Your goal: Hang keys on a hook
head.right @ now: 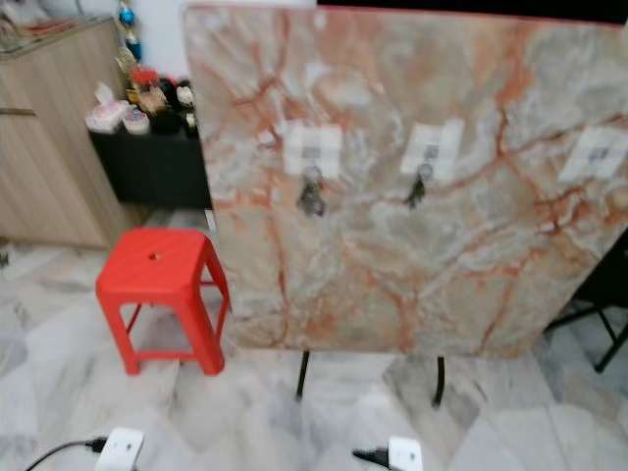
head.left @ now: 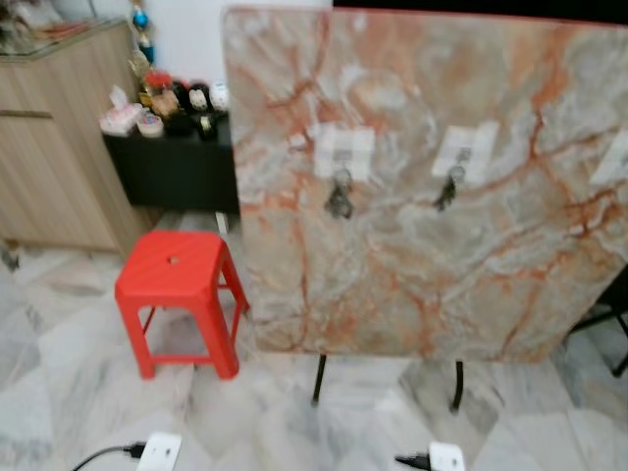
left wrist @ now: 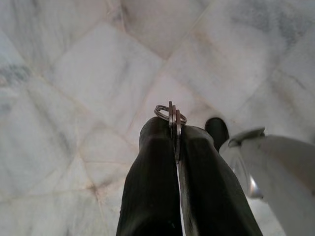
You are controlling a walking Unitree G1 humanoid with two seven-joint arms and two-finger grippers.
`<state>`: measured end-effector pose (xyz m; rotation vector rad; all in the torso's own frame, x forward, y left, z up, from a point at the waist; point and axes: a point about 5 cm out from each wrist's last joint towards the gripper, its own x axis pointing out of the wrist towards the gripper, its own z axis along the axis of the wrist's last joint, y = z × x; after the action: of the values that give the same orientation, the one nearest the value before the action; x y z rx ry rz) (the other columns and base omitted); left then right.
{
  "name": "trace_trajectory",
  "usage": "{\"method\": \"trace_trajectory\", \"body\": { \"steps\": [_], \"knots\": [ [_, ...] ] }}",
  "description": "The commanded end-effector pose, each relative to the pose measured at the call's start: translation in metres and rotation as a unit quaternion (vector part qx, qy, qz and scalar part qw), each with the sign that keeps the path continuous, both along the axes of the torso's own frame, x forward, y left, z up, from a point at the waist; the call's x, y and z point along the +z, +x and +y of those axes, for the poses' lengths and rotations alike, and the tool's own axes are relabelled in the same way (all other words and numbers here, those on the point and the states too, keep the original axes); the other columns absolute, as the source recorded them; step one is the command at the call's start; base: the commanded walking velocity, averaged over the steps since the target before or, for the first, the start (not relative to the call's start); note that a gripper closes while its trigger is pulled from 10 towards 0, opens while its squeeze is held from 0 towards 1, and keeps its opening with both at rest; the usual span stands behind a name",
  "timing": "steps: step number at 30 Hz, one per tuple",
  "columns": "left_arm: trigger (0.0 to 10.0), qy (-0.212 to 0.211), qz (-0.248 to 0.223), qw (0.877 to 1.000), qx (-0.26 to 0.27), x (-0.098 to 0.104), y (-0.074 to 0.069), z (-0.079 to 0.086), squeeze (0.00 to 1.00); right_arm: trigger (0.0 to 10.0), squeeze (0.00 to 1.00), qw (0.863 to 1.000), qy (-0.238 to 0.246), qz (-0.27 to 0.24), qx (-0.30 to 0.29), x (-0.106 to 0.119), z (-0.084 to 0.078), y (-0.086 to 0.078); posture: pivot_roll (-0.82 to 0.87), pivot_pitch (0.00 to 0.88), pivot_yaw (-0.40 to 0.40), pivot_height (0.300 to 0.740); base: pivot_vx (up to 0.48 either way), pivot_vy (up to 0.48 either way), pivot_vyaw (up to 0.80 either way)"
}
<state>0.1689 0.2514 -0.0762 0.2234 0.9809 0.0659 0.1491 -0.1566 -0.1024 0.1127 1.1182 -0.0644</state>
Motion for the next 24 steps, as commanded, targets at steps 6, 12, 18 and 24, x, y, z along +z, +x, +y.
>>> {"method": "trace_trajectory", "body": {
  "steps": [6, 12, 18, 24],
  "knots": [
    [10.0, -0.004, -0.007, 1.000, -0.009, 0.0010, 0.0068, -0.0071, 0.00, 10.0, 0.00, 1.000, -0.025, -0.007, -0.007, 0.0019, -0.0158, 0.0022, 0.03, 0.000, -0.012, 0.740, 0.000, -0.441, 0.67],
    [10.0, -0.002, -0.006, 1.000, -0.013, 0.0005, 0.0060, -0.0078, 0.00, 10.0, 0.00, 0.999, -0.029, -0.001, -0.027, 0.0013, -0.0173, 0.0006, 0.03, 0.000, -0.014, 0.740, 0.000, -0.441, 0.80],
    [10.0, -0.009, -0.008, 1.000, -0.010, -0.0003, 0.0064, -0.0118, 0.00, 10.0, 0.00, 0.999, -0.031, -0.002, -0.032, 0.0018, -0.0186, 0.0017, 0.03, 0.000, -0.020, 0.740, 0.000, -0.441, 0.80],
    [10.0, -0.010, -0.008, 1.000, -0.011, -0.0010, 0.0060, -0.0137, 0.00, 10.0, 0.00, 0.999, -0.025, 0.001, -0.047, 0.0017, -0.0188, 0.0015, 0.02, 0.000, -0.027, 0.740, 0.000, -0.440, 0.27]
  ]
}}
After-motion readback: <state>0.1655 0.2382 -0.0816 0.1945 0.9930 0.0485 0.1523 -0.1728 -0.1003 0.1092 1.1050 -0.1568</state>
